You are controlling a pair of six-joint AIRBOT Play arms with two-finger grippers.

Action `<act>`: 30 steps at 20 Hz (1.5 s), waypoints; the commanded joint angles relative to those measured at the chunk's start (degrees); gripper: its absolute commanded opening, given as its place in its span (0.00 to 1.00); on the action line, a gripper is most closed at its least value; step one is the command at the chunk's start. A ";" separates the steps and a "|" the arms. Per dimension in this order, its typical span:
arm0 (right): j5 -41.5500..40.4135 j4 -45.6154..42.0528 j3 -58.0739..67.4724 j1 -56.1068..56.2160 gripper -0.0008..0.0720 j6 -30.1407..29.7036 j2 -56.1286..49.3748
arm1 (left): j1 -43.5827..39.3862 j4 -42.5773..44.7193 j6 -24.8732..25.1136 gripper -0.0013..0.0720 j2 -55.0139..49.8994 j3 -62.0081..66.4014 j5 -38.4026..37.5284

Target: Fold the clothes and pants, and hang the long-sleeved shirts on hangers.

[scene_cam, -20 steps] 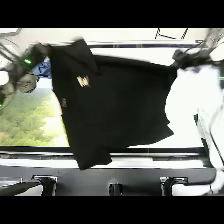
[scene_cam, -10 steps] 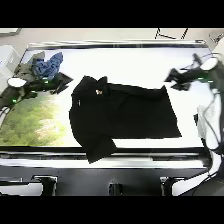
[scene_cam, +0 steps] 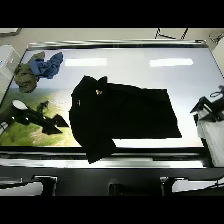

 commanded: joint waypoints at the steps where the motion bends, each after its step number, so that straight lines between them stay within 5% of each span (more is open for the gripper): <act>1: -3.13 -3.54 -8.66 -1.11 0.86 -2.64 3.48 | -2.34 -6.58 3.87 0.80 0.74 -10.21 5.33; 3: -4.00 -4.04 -8.92 -1.14 0.86 -2.64 3.45 | -4.13 -9.49 5.18 0.66 0.72 -11.13 7.43; 7: -6.14 -4.61 -10.08 -1.11 0.86 -2.91 3.45 | -8.76 -10.75 2.25 0.64 0.72 -11.13 15.06; 10: -8.04 -3.98 -16.06 -1.11 0.92 -4.79 3.45 | -10.36 -10.75 1.20 0.08 0.74 -11.10 18.49; 11: -9.44 -2.91 -18.36 -1.11 0.92 -5.18 3.45 | -10.14 -10.73 2.16 0.05 0.81 -11.10 18.36; 17: -16.59 2.71 -24.81 -1.11 0.88 -10.16 3.10 | -8.41 -10.67 3.69 0.04 4.35 -11.04 18.03; 25: -13.99 10.23 -26.77 -0.20 0.74 -10.56 -0.94 | -8.48 -10.73 3.65 0.04 4.52 -10.99 18.43; 27: -11.47 9.29 -26.82 2.16 0.55 -11.91 -0.90 | -8.48 -10.73 3.65 0.04 4.55 -10.99 18.40; 28: -9.97 9.29 -26.73 3.48 0.24 -13.05 -0.85 | -8.48 -10.73 3.67 0.04 4.57 -10.97 18.21; 29: -8.90 9.55 -26.64 4.44 0.07 -13.00 -0.57 | -8.44 -10.71 3.72 0.04 4.85 -10.80 18.14; 30: -8.13 10.47 -26.34 5.22 0.07 -13.44 0.26 | -8.41 -10.71 3.96 0.04 5.57 -10.14 18.21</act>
